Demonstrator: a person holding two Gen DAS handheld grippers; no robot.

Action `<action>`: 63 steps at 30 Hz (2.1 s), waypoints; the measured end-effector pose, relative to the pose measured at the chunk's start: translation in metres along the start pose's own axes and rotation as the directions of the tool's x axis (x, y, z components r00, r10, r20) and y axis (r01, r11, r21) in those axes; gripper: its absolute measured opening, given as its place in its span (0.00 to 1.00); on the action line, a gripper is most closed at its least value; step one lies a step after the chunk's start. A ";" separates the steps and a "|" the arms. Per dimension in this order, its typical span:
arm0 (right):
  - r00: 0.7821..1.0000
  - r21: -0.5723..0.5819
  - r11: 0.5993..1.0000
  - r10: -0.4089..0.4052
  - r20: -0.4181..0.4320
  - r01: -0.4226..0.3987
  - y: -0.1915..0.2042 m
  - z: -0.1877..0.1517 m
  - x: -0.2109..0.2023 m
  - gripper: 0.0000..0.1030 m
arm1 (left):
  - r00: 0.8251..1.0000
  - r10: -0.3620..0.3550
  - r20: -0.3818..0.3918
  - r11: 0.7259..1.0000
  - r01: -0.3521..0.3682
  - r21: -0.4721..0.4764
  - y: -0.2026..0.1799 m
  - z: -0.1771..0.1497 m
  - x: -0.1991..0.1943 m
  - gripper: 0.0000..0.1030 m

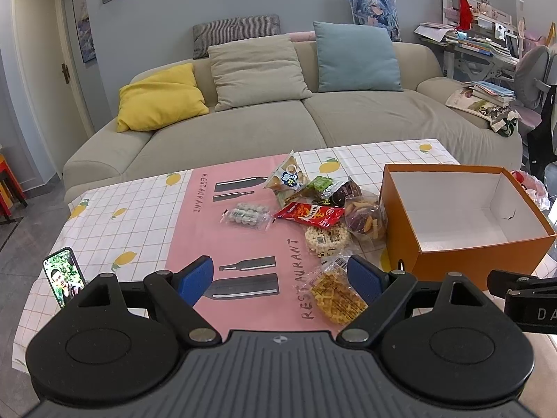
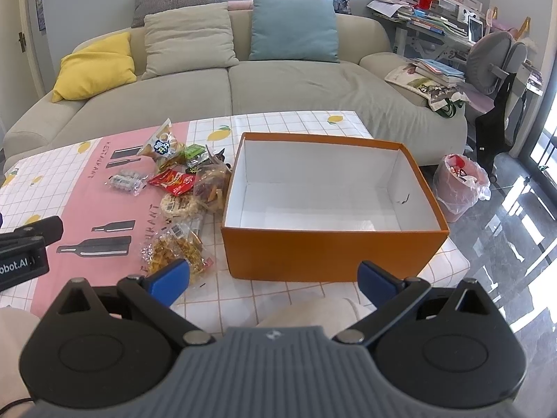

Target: Organize snacks

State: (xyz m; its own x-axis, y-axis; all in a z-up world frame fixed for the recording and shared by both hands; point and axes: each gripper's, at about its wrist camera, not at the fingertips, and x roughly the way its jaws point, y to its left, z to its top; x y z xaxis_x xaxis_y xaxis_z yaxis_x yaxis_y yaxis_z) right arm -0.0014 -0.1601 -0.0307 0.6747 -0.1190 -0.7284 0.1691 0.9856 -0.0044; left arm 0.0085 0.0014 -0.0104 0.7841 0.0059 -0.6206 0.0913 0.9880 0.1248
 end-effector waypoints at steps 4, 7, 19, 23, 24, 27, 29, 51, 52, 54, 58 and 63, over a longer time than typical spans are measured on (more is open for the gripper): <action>1.000 0.004 1.000 0.000 -0.004 0.000 0.000 0.000 0.000 0.97 | 1.000 0.000 0.001 1.000 0.000 -0.001 0.000 0.000 0.000 0.98; 1.000 0.009 1.000 0.003 -0.006 -0.003 -0.001 0.000 0.001 0.97 | 1.000 0.000 0.000 1.000 0.000 -0.001 0.000 0.000 0.000 0.98; 1.000 0.013 1.000 0.004 -0.008 -0.004 -0.002 0.001 0.001 0.97 | 1.000 -0.002 -0.001 1.000 0.002 -0.002 0.000 0.000 0.000 0.98; 1.000 0.015 1.000 0.004 -0.008 -0.004 -0.001 0.001 0.001 0.97 | 1.000 -0.003 -0.001 1.000 0.003 -0.001 0.000 0.000 0.000 0.98; 1.000 0.015 1.000 0.004 -0.008 -0.003 -0.001 0.001 0.001 0.97 | 1.000 -0.003 -0.001 1.000 0.003 -0.001 0.000 0.000 0.000 0.98; 1.000 0.016 1.000 0.002 -0.011 -0.001 -0.001 0.001 0.002 0.97 | 1.000 -0.002 -0.001 1.000 0.002 -0.001 0.000 0.000 0.000 0.98; 1.000 0.019 1.000 0.002 -0.012 -0.001 -0.002 0.000 0.001 0.97 | 1.000 -0.002 -0.002 1.000 0.002 -0.001 -0.001 0.000 0.000 0.98; 1.000 0.023 1.000 -0.001 -0.017 0.001 -0.002 0.000 0.002 0.97 | 1.000 -0.012 -0.009 1.000 0.011 -0.006 -0.005 -0.004 0.002 0.98; 1.000 0.023 1.000 -0.001 -0.018 0.001 -0.002 0.000 0.002 0.97 | 1.000 -0.016 -0.011 1.000 0.016 -0.006 -0.006 -0.005 0.002 0.98; 1.000 0.022 1.000 0.000 -0.019 0.001 -0.001 0.000 0.003 0.97 | 0.999 -0.033 -0.017 0.999 0.033 -0.007 -0.006 -0.005 0.002 0.98; 0.999 0.029 1.000 0.012 -0.031 -0.011 -0.002 -0.003 0.009 0.97 | 0.993 -0.097 -0.061 0.995 0.095 -0.029 -0.003 -0.007 0.008 0.98; 0.994 0.062 0.995 0.080 -0.076 -0.075 0.000 -0.010 0.024 0.91 | 0.983 -0.140 -0.117 0.989 0.133 -0.063 0.006 -0.008 0.021 0.98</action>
State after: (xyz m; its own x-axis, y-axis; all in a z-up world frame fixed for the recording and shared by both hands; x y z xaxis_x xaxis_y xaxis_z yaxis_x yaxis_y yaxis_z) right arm 0.0075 -0.1615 -0.0545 0.6295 -0.0302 -0.7764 0.1616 0.9825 0.0928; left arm 0.0208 0.0083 -0.0290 0.6862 -0.1143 -0.7184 0.1561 0.9877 -0.0080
